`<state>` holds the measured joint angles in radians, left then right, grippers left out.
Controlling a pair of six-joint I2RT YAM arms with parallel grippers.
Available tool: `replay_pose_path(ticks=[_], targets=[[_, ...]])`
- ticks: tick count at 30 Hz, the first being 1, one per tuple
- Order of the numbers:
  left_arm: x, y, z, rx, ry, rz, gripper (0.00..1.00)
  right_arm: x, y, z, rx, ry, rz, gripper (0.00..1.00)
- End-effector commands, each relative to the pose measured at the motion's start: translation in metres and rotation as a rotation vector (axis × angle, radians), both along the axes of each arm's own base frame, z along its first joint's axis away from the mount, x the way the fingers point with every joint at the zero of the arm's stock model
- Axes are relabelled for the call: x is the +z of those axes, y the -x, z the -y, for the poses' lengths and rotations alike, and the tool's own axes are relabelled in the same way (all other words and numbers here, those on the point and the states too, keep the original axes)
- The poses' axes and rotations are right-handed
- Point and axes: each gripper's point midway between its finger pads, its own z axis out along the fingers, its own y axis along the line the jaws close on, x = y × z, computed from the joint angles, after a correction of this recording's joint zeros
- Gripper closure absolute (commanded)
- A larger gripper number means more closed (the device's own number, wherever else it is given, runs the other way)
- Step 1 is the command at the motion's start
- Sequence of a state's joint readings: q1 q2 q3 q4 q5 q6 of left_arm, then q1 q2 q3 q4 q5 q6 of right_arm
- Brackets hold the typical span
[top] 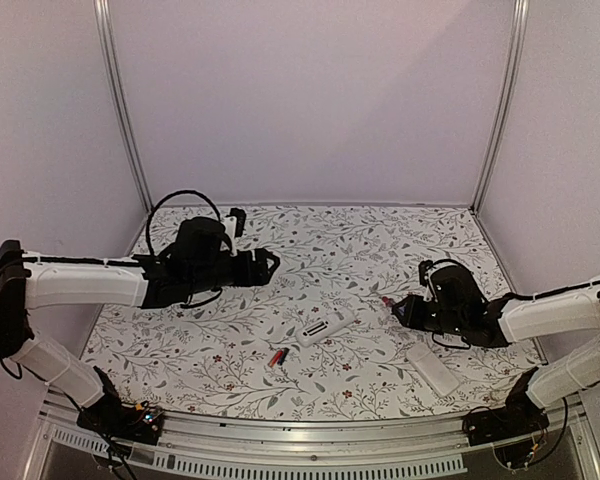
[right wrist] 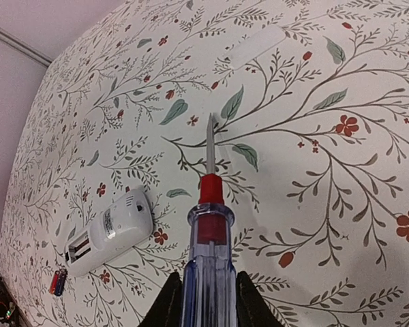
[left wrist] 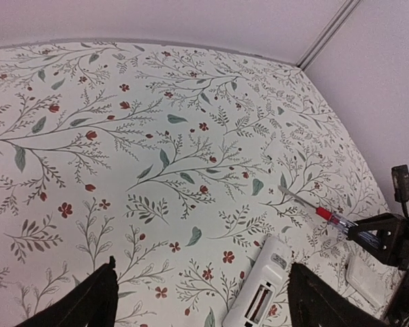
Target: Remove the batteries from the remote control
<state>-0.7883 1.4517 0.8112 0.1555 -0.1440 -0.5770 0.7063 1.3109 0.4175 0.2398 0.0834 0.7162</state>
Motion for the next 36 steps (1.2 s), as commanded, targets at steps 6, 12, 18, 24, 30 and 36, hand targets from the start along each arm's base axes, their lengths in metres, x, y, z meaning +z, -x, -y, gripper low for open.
replay_pose_path(ticks=[6, 12, 18, 24, 30, 36], targets=[[0.028, -0.012, -0.031, 0.025, 0.027, -0.013, 0.13, -0.017, -0.026, 0.024, -0.083, 0.072, -0.030, 0.59], [0.039, -0.016, -0.045, 0.031, 0.050, -0.015, 0.13, -0.010, -0.030, 0.028, -0.061, 0.091, -0.014, 0.43], [0.063, -0.022, -0.049, -0.050, 0.041, 0.013, 0.11, 0.006, -0.013, 0.026, 0.056, 0.143, -0.027, 0.14], [0.086, -0.046, -0.067, -0.138, -0.065, 0.016, 0.11, -0.001, 0.022, 0.032, 0.163, 0.227, -0.162, 0.01], [0.077, -0.067, -0.101, -0.069, -0.094, 0.046, 0.11, -0.021, 0.057, 0.032, 0.155, 0.221, -0.298, 0.01], [0.070, -0.066, -0.116, -0.069, -0.061, 0.015, 0.11, -0.032, 0.086, 0.039, 0.140, 0.208, -0.386, 0.01]])
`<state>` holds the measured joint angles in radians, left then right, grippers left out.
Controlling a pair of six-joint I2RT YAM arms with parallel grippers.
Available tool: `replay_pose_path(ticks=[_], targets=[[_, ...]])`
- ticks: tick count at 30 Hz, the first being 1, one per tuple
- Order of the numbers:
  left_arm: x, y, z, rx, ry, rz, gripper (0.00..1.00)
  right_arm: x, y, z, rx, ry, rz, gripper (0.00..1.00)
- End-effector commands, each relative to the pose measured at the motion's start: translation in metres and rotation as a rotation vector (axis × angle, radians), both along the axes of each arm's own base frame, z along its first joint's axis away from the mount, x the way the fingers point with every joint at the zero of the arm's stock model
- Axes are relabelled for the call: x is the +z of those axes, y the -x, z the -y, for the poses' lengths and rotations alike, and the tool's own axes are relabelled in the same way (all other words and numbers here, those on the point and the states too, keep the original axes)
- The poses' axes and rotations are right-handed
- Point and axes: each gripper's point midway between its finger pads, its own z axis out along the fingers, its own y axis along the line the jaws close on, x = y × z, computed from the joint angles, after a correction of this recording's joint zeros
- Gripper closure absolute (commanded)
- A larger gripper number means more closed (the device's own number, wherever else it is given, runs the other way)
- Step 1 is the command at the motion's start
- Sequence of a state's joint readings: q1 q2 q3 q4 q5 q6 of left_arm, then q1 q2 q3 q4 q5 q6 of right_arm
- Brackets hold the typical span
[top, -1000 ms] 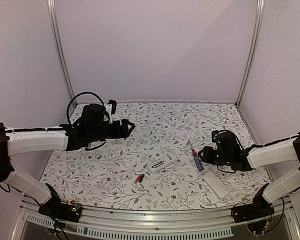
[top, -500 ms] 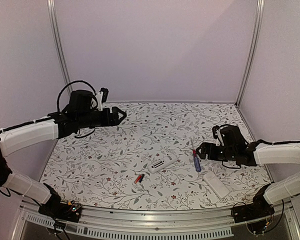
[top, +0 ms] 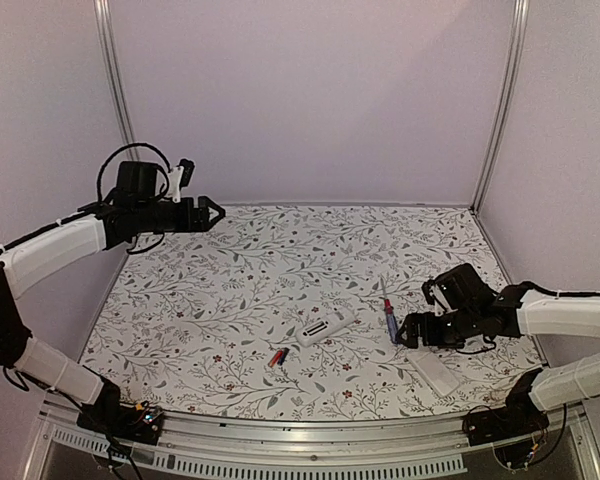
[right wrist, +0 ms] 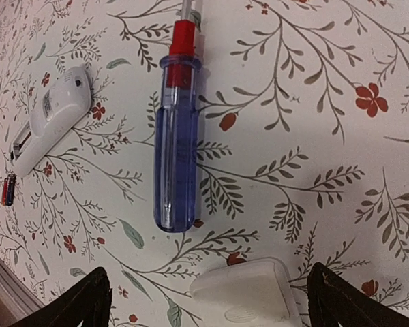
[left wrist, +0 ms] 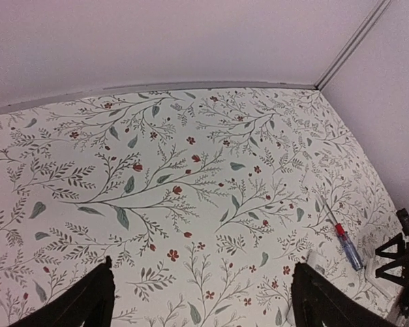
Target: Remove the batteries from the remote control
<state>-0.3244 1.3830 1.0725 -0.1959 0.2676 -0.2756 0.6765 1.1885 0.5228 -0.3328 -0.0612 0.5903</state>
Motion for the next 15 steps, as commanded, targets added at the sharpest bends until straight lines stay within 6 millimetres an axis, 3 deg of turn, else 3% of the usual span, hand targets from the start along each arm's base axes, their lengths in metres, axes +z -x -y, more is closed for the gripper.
replay_pose_path(ticks=[1, 6, 15], targets=[[-0.004, 0.005, -0.004, -0.036, 0.005, -0.021, 0.11, -0.015, 0.032, 0.012, -0.036, 0.016, -0.117, 0.01], [0.001, 0.011, -0.003, -0.048, 0.024, -0.018, 0.10, -0.019, 0.051, 0.013, -0.032, 0.038, -0.163, 0.01], [0.005, 0.013, -0.007, -0.029, 0.008, -0.010, 0.10, -0.015, 0.061, 0.000, 0.024, 0.040, -0.173, 0.04]])
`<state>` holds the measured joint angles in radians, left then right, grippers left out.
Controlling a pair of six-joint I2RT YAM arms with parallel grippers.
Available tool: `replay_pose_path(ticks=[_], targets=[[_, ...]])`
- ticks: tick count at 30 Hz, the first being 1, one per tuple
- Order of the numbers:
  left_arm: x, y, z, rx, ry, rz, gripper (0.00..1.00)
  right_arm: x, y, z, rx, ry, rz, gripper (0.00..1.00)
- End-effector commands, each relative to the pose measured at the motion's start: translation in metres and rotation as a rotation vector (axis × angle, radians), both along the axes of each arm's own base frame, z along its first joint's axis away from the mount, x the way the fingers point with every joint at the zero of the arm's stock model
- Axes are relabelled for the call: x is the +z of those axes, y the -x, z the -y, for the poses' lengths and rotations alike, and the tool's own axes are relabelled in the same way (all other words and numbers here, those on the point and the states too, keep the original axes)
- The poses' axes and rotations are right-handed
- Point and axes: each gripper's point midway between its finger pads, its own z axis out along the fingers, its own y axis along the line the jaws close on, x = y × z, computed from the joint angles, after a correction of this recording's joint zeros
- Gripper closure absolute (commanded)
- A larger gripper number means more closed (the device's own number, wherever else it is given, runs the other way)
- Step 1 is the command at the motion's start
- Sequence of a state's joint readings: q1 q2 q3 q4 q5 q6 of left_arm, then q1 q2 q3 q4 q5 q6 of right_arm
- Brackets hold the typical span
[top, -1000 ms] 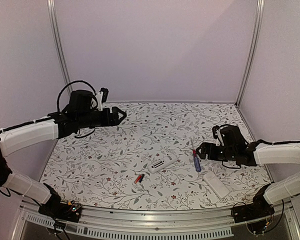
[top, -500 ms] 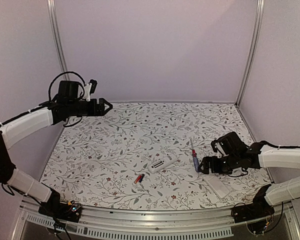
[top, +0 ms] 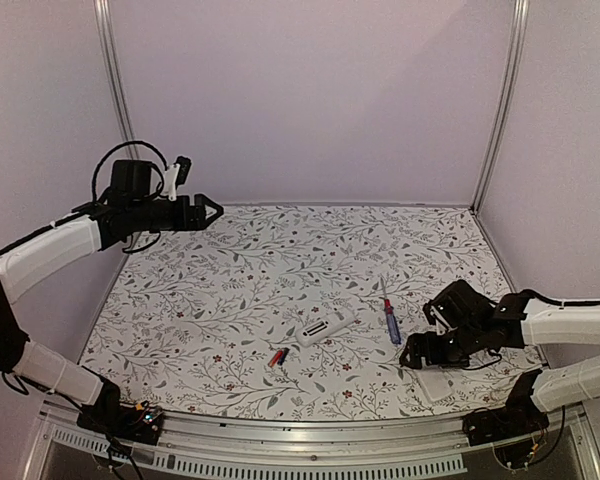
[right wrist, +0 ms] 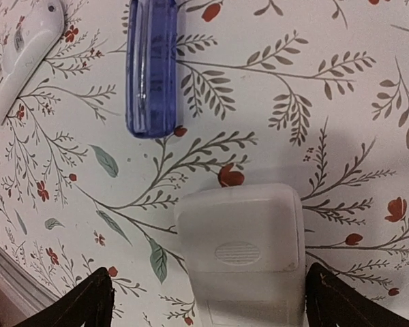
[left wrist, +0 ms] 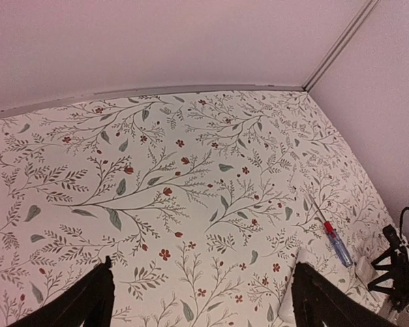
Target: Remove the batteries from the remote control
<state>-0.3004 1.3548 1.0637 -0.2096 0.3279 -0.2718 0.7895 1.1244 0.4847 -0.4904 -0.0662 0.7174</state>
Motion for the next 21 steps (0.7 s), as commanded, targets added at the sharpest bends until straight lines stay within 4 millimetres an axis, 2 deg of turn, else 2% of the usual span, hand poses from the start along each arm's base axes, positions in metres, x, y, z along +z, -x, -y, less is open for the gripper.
replay_pose_path(ticks=[1, 4, 6, 8, 12, 18, 21], targets=[[-0.001, 0.006, -0.005, 0.002, -0.018, -0.008, 0.10, 0.001, 0.010, -0.007, 0.017, -0.002, -0.025, 0.05], [0.000, 0.007, -0.003, -0.004, -0.012, -0.008, 0.10, -0.004, 0.011, -0.001, -0.017, 0.050, -0.030, 0.07], [0.001, 0.007, -0.003, -0.006, -0.010, -0.007, 0.10, -0.009, 0.011, 0.009, -0.054, 0.113, -0.024, 0.09], [0.002, 0.008, -0.003, -0.006, -0.008, -0.003, 0.10, -0.014, 0.012, 0.017, -0.088, 0.157, -0.027, 0.15], [0.006, 0.009, -0.004, -0.006, -0.006, 0.005, 0.10, -0.016, 0.012, 0.018, -0.105, 0.197, -0.027, 0.24], [0.013, 0.012, -0.004, -0.011, 0.003, 0.021, 0.10, -0.018, 0.010, 0.017, -0.095, 0.304, -0.016, 0.27], [0.015, 0.013, -0.003, -0.013, 0.008, 0.030, 0.09, -0.021, 0.006, 0.024, -0.115, 0.388, -0.013, 0.35]])
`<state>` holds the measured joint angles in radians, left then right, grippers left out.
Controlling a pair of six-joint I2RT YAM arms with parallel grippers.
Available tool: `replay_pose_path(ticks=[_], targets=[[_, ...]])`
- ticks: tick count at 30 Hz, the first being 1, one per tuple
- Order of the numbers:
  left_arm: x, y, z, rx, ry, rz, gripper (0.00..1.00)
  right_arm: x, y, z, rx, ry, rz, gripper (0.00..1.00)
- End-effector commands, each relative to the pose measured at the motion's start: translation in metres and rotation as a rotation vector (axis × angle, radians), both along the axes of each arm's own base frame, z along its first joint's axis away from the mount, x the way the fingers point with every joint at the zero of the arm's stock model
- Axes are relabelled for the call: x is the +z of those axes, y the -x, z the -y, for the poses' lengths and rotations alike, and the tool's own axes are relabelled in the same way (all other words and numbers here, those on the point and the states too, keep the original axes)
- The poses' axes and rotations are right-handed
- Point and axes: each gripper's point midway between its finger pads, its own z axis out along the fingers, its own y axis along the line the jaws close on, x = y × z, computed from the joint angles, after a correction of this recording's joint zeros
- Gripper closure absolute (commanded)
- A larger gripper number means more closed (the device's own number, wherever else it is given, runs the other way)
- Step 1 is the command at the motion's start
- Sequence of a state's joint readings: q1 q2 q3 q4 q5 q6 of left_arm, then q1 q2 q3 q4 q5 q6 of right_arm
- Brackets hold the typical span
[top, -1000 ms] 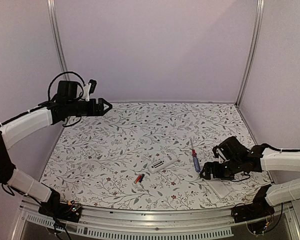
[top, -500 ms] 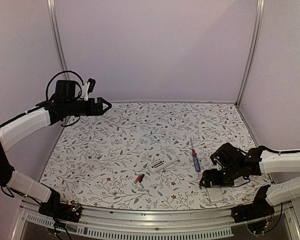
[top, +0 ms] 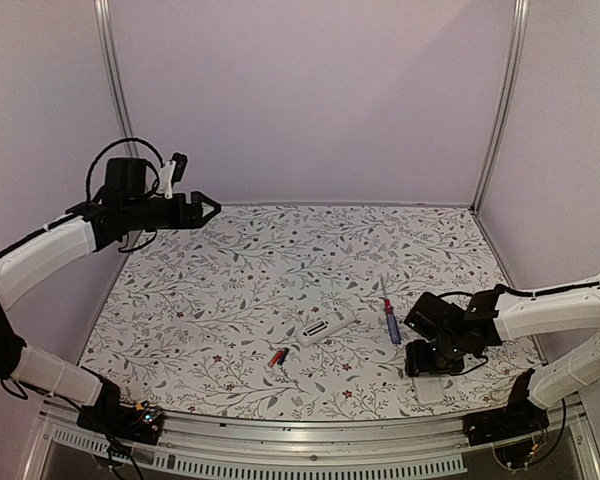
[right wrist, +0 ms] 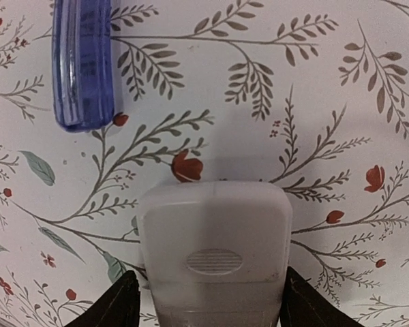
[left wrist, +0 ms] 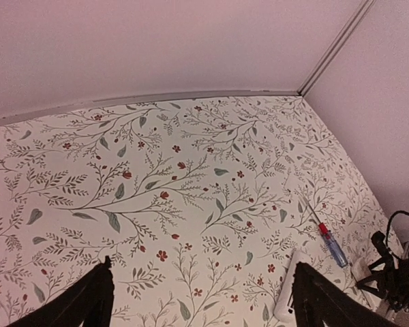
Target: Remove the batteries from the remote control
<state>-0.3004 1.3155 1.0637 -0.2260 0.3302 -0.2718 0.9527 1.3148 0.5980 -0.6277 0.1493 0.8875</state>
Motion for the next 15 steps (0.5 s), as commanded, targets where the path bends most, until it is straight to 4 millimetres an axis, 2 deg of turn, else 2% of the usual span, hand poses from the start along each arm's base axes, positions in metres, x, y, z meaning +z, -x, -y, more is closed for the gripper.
replay_pose_path(ticks=[1, 4, 7, 12, 15], targets=[[0.003, 0.006, -0.002, -0.010, -0.001, 0.010, 0.09, -0.005, -0.004, 0.020, -0.050, 0.162, 0.011, 0.39], [0.002, 0.006, -0.001, -0.012, -0.001, 0.007, 0.10, 0.007, -0.015, 0.011, -0.044, 0.156, 0.049, 0.55], [-0.001, 0.005, -0.002, -0.010, -0.003, -0.001, 0.09, 0.031, -0.029, -0.015, 0.032, 0.058, 0.109, 0.56], [-0.006, 0.000, -0.011, 0.012, -0.011, -0.001, 0.10, 0.088, -0.049, -0.049, 0.160, -0.045, 0.203, 0.54], [-0.002, 0.004, -0.003, -0.072, 0.060, 0.032, 0.10, 0.116, -0.048, -0.088, 0.298, -0.183, 0.200, 0.54]])
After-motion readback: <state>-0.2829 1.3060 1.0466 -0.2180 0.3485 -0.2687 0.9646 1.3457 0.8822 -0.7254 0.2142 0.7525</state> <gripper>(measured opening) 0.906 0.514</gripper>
